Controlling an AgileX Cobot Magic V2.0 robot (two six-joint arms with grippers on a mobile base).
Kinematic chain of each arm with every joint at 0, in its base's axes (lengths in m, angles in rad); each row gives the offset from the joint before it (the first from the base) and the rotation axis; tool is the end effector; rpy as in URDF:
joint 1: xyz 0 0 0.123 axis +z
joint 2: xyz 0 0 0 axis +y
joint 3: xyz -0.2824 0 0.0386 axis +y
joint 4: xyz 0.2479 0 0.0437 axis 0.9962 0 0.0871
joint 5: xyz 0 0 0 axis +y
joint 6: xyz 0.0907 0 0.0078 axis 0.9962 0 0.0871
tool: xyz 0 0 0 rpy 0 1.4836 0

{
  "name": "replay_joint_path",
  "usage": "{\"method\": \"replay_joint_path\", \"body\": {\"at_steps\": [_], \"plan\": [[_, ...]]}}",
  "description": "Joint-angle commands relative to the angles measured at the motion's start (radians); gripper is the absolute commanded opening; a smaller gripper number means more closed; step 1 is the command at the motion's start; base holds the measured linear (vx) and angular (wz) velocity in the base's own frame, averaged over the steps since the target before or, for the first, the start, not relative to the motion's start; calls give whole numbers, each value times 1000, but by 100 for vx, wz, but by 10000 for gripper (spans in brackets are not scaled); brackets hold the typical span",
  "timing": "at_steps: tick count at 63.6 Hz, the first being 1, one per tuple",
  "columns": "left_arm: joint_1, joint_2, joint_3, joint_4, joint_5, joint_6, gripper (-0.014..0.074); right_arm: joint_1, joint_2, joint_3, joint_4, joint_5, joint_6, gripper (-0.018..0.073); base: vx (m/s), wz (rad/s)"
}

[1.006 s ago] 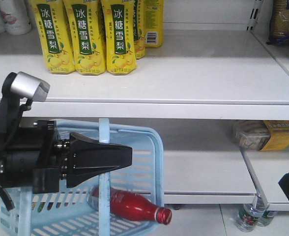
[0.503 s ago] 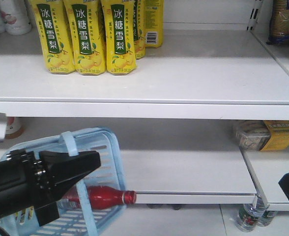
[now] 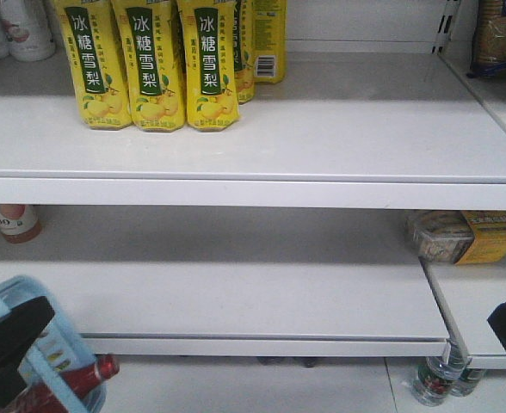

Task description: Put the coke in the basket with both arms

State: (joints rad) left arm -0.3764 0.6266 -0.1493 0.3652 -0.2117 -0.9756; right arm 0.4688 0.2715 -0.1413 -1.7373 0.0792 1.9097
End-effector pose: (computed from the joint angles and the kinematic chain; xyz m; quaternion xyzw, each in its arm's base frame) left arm 0.1121 -0.0516 0.2274 -0.0692 0.7683 -0.3286 0.5449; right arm 0.0751 0.0299 0.2444 -0.0792 0.7132 0.1926 0.6694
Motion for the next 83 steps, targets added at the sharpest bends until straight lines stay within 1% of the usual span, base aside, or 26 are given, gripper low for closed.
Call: {"method": "replay_joint_path", "body": {"at_steps": [1, 8, 11, 18, 21, 27, 33, 37, 40, 46, 49, 56, 59, 62, 68, 76, 83], "plan": [[0, -61, 14, -144, -67, 137, -6, 1, 8, -27, -47, 17, -5, -5, 0, 0], [0, -121, 74, -207, -34, 228, -6, 1, 8, -27, -47, 17, -5, -5, 0, 0], [0, -145, 100, -223, -22, 250, -6, 1, 8, -27, -47, 17, -5, -5, 0, 0], [0, -189, 157, -223, -2, 252, -6, 1, 8, -27, -47, 17, -5, -5, 0, 0], [0, -206, 159, -221, 46, 252, -6, 1, 8, -27, -47, 17, -5, -5, 0, 0], [0, -239, 158, -193, 133, 253, -6, 1, 8, -27, -47, 17, -5, -5, 0, 0], [0, -286, 159, -119, 212, 254, -6, 1, 8, -27, -47, 17, -5, -5, 0, 0], [0, -329, 159, -99, 257, 255, -6, 1, 8, -27, -47, 17, -5, -5, 0, 0], [5, -363, 159, -101, 275, 278, -6, 1, 8, -27, -47, 17, -5, -5, 0, 0], [44, -462, 159, -133, 317, 345, -6, 1, 8, -27, -47, 17, -5, -5, 0, 0], [74, -510, 159, -160, 334, 395, -6, 1, 8, -27, -47, 17, -5, -5, 0, 0], [159, -613, 159, -252, 344, 537, -6, 1, 8, -27, -47, 17, -5, -5, 0, 0], [195, -654, 159, -309, 344, 600, -6, 1, 8, -27, -47, 17, -5, -5, 0, 0], [229, -656, 159, -351, 330, 666, -6, 1, 8, -27, -47, 17, -5, -5, 0, 0], [289, -652, 159, -399, 309, 762, -6, 1, 8, -27, -47, 17, -5, -5, 0, 0], [356, -652, 159, -456, 256, 847, -6, 1, 8, -27, -47, 17, -5, -5, 0, 0], [391, -653, 159, -467, 186, 872, -6, 1, 8, -27, -47, 17, -5, -5, 0, 0]]}}
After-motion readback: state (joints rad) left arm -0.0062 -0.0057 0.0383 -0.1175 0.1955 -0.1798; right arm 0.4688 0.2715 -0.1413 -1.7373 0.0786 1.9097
